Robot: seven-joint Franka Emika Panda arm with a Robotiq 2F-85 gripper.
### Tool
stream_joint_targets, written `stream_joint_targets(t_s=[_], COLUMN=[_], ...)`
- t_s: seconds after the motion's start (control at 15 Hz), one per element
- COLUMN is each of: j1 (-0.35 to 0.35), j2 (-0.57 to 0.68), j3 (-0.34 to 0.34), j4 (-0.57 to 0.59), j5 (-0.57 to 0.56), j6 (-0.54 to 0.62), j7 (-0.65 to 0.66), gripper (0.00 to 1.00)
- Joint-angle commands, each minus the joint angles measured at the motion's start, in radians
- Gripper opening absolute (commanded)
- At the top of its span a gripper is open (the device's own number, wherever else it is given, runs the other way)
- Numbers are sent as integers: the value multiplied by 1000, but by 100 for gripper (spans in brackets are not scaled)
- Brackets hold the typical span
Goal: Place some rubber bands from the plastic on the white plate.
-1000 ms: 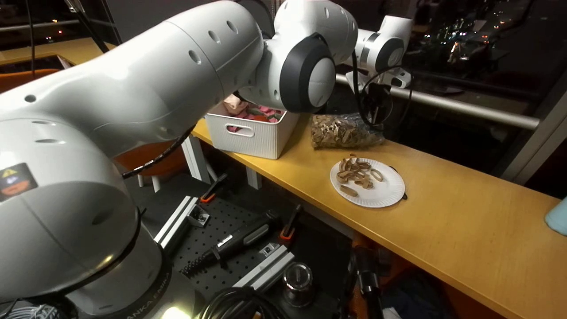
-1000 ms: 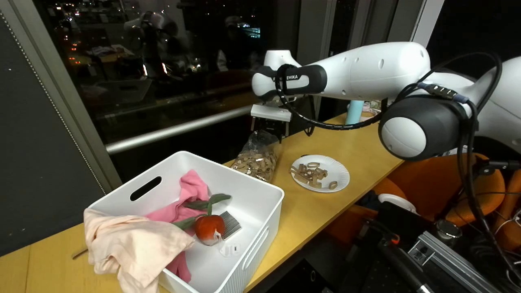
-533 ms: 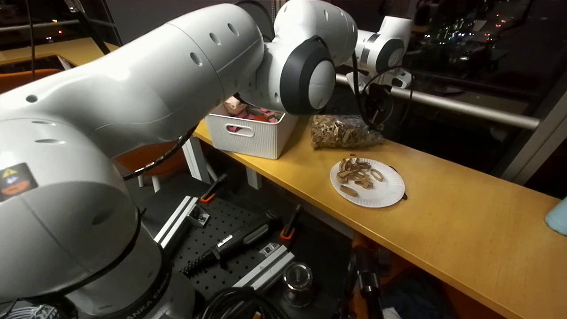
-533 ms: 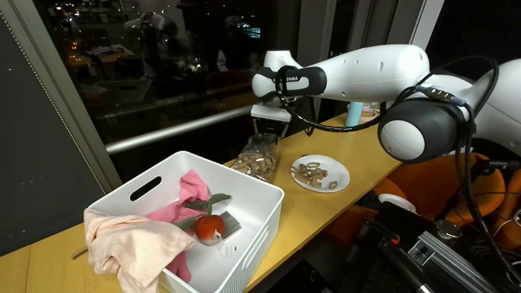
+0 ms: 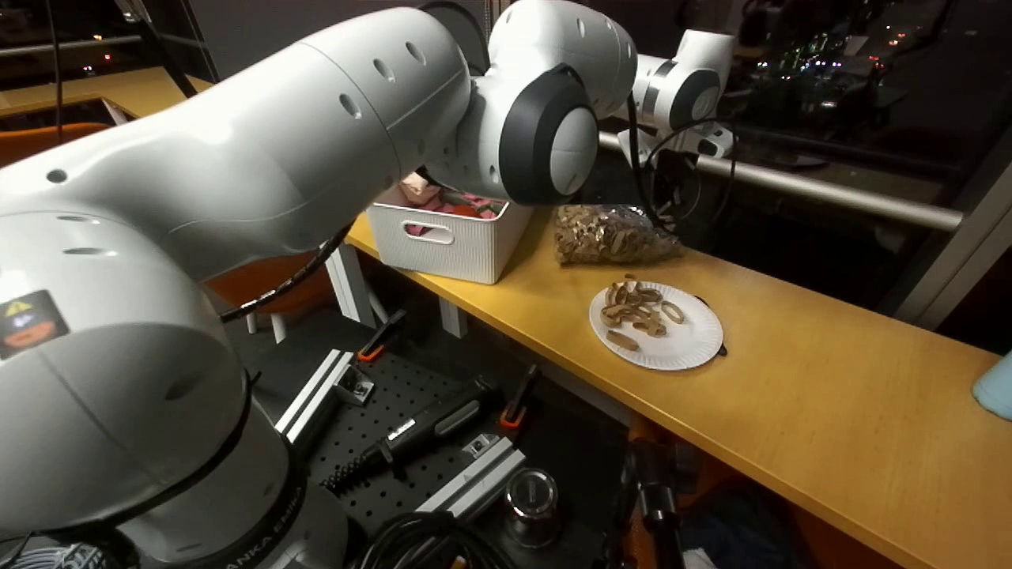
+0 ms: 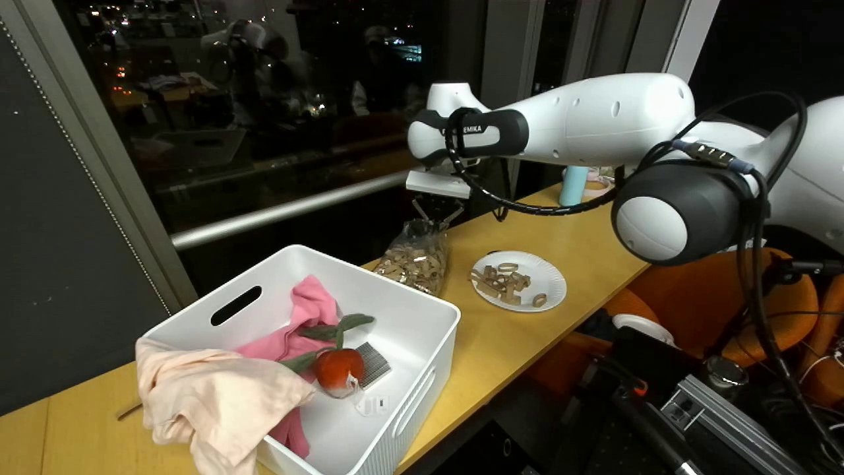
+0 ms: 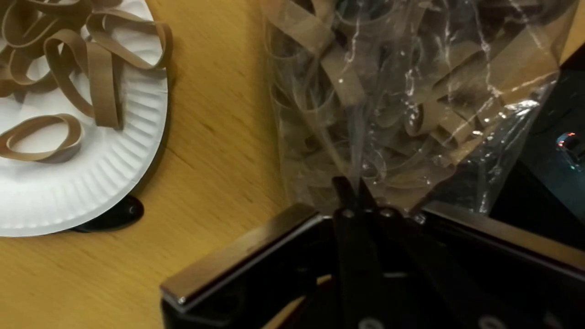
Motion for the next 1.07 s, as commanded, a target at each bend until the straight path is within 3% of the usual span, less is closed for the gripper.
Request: stream_joint_targets(t_s=[0.0, 1.0], j1=[21, 148], j2=[-15, -167], j3=[-29, -189], j4=[14, -27], j5=[-22, -109], j6=[-42, -322], j7=[54, 248], gripper=[0, 0])
